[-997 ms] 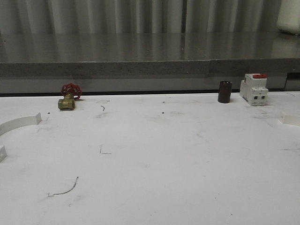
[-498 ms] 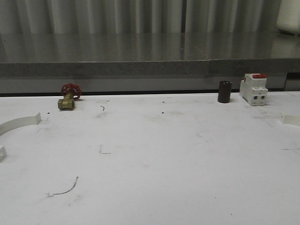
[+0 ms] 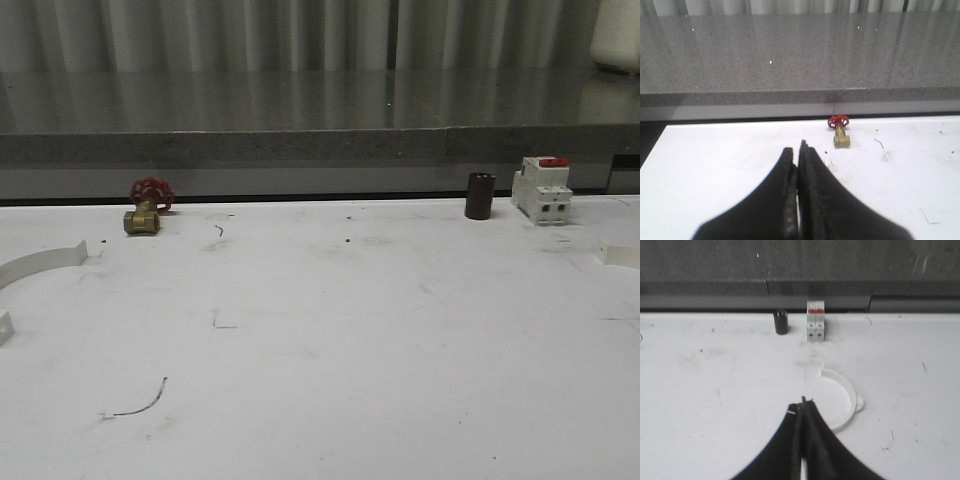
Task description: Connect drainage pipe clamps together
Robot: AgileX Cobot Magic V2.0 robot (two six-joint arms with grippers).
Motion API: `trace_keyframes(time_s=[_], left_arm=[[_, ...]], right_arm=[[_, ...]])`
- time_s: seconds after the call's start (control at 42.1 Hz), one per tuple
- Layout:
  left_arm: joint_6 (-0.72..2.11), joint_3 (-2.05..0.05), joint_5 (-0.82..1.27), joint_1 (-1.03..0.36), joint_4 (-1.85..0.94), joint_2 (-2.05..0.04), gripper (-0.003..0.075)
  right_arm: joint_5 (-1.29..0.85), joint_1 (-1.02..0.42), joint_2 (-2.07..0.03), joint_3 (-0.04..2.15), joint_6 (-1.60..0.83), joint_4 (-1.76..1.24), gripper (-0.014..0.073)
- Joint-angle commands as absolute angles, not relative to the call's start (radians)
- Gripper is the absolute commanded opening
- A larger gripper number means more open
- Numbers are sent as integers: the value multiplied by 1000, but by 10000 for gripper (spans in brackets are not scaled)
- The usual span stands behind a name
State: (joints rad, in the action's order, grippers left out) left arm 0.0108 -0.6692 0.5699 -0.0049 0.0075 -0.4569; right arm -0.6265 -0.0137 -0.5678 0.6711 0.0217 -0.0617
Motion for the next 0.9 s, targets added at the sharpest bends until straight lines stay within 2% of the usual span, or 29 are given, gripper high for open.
trace_keyframes(time_s=[0.0, 0.214, 0.309, 0.356, 0.427, 0.522, 0.593, 0.641, 0.878], left_arm=[[0, -692, 498, -4, 0, -506, -20], [0, -690, 502, -4, -28, -579, -20], [0, -690, 502, -4, -28, -613, -11], [0, -690, 504, -4, -28, -630, 24], [0, -690, 509, -4, -28, -654, 121], [0, -692, 523, -4, -28, -687, 297], [0, -702, 547, -4, -28, -721, 430], [0, -716, 574, -4, -28, -753, 469], [0, -836, 668, -4, -21, -983, 482]], right_arm=[[-599, -16, -615, 700, 11, -67, -67], [-625, -16, -702, 700, 11, -67, -57], [-623, -16, -716, 700, 11, -67, 96], [-624, -16, -719, 700, 11, -67, 222], [-625, -16, -718, 700, 11, -67, 372], [-625, -16, -718, 700, 11, -67, 489], [-625, -16, -718, 700, 11, -67, 510], [-625, -16, -718, 700, 11, -67, 509], [-625, -16, -718, 700, 11, -67, 509]])
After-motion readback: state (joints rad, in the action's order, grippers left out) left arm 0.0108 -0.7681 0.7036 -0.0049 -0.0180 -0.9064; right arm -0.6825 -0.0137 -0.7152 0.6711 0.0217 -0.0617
